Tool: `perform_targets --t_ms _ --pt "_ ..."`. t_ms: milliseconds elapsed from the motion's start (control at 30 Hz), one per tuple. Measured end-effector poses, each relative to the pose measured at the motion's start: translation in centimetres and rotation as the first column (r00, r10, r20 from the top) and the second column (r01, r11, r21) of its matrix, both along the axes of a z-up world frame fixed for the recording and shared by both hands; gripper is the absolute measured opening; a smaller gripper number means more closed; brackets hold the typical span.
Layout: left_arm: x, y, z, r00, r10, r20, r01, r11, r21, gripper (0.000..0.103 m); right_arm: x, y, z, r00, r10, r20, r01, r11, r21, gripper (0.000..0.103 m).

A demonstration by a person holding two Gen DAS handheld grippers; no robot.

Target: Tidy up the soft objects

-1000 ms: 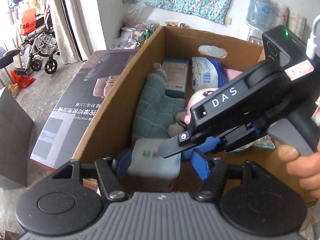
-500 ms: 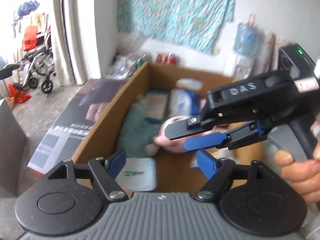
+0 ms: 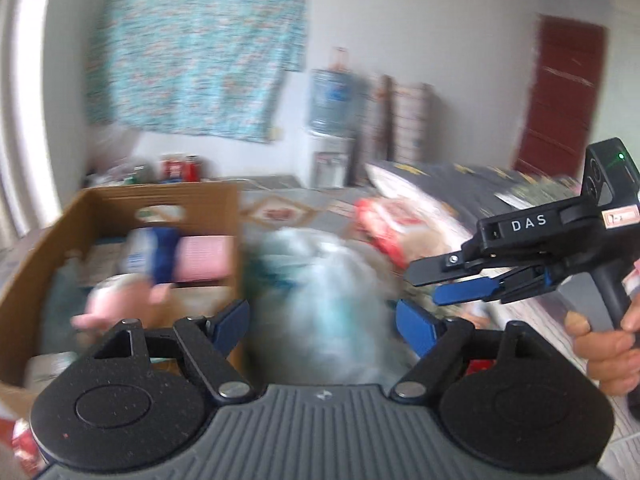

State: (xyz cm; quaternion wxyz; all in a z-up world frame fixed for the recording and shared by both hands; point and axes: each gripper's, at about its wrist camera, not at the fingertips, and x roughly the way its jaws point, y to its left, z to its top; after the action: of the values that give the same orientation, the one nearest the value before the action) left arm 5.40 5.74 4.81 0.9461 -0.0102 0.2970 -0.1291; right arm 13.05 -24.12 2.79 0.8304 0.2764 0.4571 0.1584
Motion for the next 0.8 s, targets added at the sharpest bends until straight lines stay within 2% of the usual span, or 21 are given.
perform_targets --t_ms 67,200,333,433,567,633,800 --pt "0.6 -2.6 -1.0 0.998 -0.064 -0.003 0.064 0.998 0.017 0.082 -1.0 -2.7 -1.7 0.997 -0.072 -0.04 0.07 0.997 -0.04 0.055" --pt "2.1 -7.6 -3.6 0.991 -0.133 -0.016 0.134 0.987 0.087 0.08 -1.4 -6.2 -4.9 0.977 -0.183 -0.109 0.174 0.981 -0.09 0.055" --pt "4.0 -11.2 -6.0 0.984 -0.172 -0.049 0.177 0.973 0.15 0.067 0.1 -7.4 -8.3 0.956 -0.242 -0.165 0.225 0.968 -0.113 0.055" --pt "5.2 -12.6 -7.3 0.98 -0.179 -0.083 0.19 0.968 0.161 0.06 1.4 -7.1 -9.8 0.947 -0.265 -0.18 0.241 0.96 -0.144 0.055" --pt "6.9 -13.2 -8.6 0.976 -0.175 -0.13 0.194 0.968 0.158 0.056 2.7 -7.1 -10.7 0.951 -0.251 -0.181 0.222 0.961 -0.165 0.053" --pt "7.7 -13.2 -9.3 0.973 -0.171 -0.156 0.195 0.968 0.156 0.056 3.0 -7.2 -11.3 0.959 -0.222 -0.175 0.195 0.968 -0.155 0.046" --pt "9.0 -13.8 -10.4 0.962 -0.172 -0.213 0.211 0.961 0.179 0.058 3.3 -7.6 -10.5 0.98 -0.126 -0.153 0.093 0.974 -0.208 0.043"
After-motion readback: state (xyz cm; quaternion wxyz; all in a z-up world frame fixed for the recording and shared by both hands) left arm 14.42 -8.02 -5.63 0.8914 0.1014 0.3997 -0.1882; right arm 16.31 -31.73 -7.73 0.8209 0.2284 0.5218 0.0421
